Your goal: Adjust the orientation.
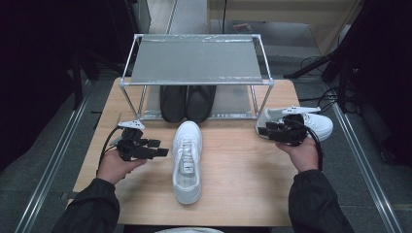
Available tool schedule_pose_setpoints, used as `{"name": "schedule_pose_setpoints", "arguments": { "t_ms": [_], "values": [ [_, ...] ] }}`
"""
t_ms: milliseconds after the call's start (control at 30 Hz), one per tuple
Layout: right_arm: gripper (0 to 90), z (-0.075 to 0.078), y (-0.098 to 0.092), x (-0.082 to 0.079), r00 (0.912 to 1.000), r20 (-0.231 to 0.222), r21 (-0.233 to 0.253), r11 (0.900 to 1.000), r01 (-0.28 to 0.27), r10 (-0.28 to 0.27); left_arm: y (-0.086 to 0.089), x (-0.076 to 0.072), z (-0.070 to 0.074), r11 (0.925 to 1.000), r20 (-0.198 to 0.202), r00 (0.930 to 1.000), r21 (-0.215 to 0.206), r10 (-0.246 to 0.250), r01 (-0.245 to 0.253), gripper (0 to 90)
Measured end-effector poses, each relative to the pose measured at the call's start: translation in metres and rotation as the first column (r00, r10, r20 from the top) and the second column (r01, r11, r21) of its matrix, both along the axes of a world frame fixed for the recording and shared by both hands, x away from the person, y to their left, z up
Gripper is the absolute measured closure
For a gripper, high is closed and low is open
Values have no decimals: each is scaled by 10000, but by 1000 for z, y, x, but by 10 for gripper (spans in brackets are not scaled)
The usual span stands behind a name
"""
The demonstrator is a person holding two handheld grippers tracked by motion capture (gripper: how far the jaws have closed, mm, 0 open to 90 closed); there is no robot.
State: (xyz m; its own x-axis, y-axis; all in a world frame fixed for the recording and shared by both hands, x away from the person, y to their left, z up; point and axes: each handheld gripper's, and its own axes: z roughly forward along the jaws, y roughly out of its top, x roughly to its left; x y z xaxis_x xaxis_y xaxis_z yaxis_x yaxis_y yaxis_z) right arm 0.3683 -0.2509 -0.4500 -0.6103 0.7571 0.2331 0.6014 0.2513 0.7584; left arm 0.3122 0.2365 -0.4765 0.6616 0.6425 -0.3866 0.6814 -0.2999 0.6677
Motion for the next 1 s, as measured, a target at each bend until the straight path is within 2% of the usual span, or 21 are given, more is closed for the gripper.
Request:
{"name": "schedule_pose_setpoints", "arguments": {
  "t_ms": [133,200,400,567,800,867,933,1000],
  "values": [
    [532,5,-10,7,9991,-8,-99,9991,414,-414,2,-4,-1,9999,2,9999,14,110,-110,364],
    [526,7,-13,11,9986,-96,21,9987,512,-512,3,-6,-1,9999,-11,9999,45,164,-164,364],
    [516,10,-15,24,9975,-4,-141,9974,708,-708,8,-12,-1,9993,61,9993,63,361,-361,365],
    [502,1,-14,36,9950,-272,-352,9948,952,-962,10,-13,-2,9992,16,9992,122,388,-388,365],
    [516,-23,-6,51,9891,-891,-846,9904,1097,-1172,12,-13,-1,9989,16,9990,110,456,-456,365],
    [535,-30,-2,54,9912,-751,-1007,9897,1015,-1092,12,-13,-2,9989,-7,9990,120,449,-448,365],
    [558,-34,0,55,9922,-633,-925,9905,1016,-1077,11,-13,-2,9989,-43,9989,88,463,-463,365],
    [581,-38,1,57,9918,-718,-798,9918,999,-1057,11,-13,-3,9989,-34,9989,94,469,-469,365]
  ]
}}
